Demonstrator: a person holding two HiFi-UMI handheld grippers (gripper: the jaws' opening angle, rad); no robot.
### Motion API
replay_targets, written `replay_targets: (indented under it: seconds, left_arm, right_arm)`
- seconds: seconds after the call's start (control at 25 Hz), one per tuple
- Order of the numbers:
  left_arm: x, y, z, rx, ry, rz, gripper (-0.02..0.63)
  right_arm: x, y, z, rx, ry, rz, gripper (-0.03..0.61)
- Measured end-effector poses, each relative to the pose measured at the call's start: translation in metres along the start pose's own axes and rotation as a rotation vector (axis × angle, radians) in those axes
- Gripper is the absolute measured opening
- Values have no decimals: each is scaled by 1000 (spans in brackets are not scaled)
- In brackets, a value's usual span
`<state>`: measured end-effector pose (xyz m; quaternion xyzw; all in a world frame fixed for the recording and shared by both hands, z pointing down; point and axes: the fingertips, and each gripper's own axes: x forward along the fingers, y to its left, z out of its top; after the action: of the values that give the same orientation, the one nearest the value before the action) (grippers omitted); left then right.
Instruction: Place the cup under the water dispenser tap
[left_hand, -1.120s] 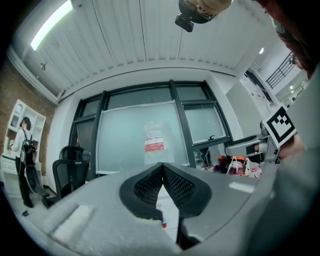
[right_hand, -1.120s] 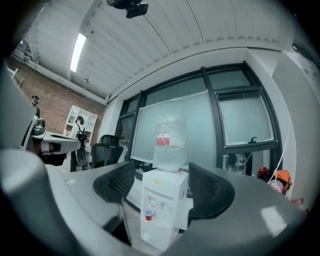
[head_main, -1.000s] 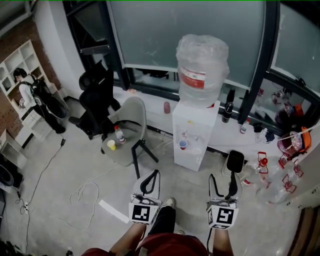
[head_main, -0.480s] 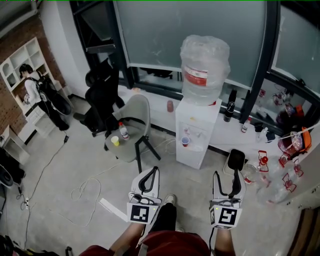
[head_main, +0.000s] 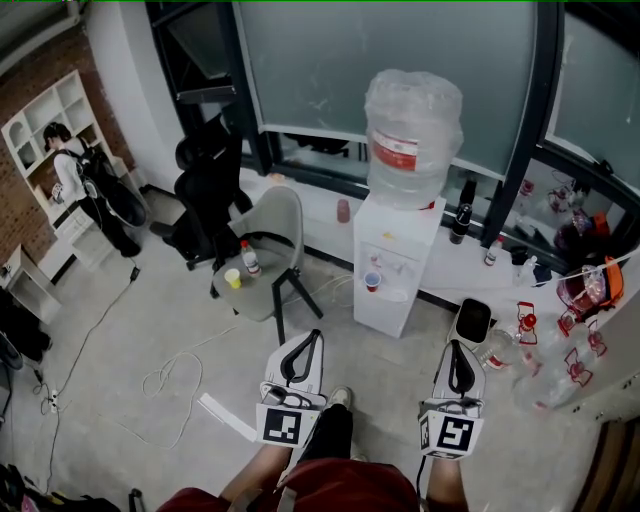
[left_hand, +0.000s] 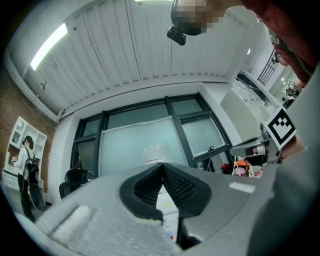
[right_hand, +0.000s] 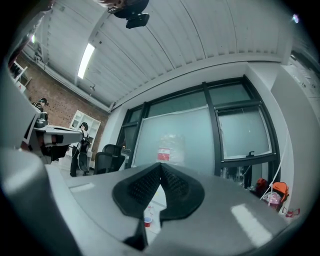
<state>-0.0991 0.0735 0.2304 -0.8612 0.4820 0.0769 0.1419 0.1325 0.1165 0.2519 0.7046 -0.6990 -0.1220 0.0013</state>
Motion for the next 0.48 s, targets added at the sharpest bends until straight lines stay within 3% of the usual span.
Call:
replay_targets:
  seconds: [0.48]
  left_arm:
    - [-2, -4, -6, -13, 14, 9, 0]
  right_arm:
    - [-3, -3, -5, -10, 17, 4, 0]
